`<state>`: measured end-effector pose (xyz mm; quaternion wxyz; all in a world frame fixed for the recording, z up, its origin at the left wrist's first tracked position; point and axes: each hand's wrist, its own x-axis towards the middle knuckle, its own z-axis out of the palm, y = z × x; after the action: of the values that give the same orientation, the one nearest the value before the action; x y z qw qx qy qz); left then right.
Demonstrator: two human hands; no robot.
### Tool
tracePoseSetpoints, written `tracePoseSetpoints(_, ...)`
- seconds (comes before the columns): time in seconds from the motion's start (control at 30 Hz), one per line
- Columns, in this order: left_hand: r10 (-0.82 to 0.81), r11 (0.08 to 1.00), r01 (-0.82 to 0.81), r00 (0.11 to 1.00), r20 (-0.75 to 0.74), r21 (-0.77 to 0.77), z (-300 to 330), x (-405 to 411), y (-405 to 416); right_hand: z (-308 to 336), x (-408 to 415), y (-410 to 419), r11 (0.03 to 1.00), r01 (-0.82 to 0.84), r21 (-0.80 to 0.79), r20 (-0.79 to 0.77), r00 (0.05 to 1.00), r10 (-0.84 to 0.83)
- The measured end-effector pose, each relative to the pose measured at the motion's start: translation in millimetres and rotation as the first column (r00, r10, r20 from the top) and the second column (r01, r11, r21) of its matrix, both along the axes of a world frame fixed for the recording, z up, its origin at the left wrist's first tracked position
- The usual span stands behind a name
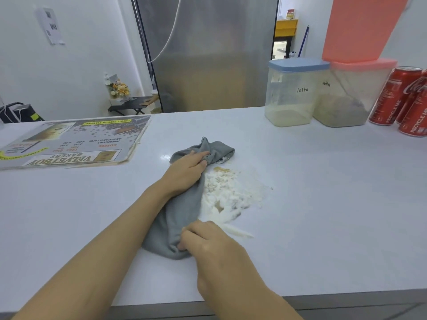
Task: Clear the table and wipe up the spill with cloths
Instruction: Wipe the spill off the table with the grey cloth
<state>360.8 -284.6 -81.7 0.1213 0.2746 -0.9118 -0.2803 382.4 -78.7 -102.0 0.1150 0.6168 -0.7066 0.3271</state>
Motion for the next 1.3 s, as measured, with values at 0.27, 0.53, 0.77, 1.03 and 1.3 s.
tracePoseSetpoints(0.27, -0.007, 0.998, 0.007, 1.000, -0.011, -0.055, 3, -9, 19, -2, -34, 21, 0.996, -0.040, -0.079, 0.058, 0.997, 0.045)
tracePoseSetpoints(0.53, -0.076, 0.996, 0.075, 0.997, -0.018, -0.037, 3, -22, 23, -5, -57, 33, 0.997, 0.019, -0.080, 0.116, 0.993, -0.010)
tracePoseSetpoints(0.77, -0.079, 0.995, 0.082, 0.996, -0.038, 0.060, 7, -20, 19, 24, -91, 43, 0.986, 0.095, 0.138, 0.122, 0.986, -0.112)
tracePoseSetpoints(1.03, 0.047, 0.999, -0.046, 0.996, -0.075, 0.019, 22, -21, 16, 89, -145, 3, 0.965, 0.021, 0.261, 0.305, 0.947, -0.103)
tracePoseSetpoints(1.3, 0.049, 0.998, -0.044, 0.991, -0.126, 0.041, 12, -38, 24, 55, -172, -84, 0.890, -0.075, 0.451, 0.187, 0.982, -0.012)
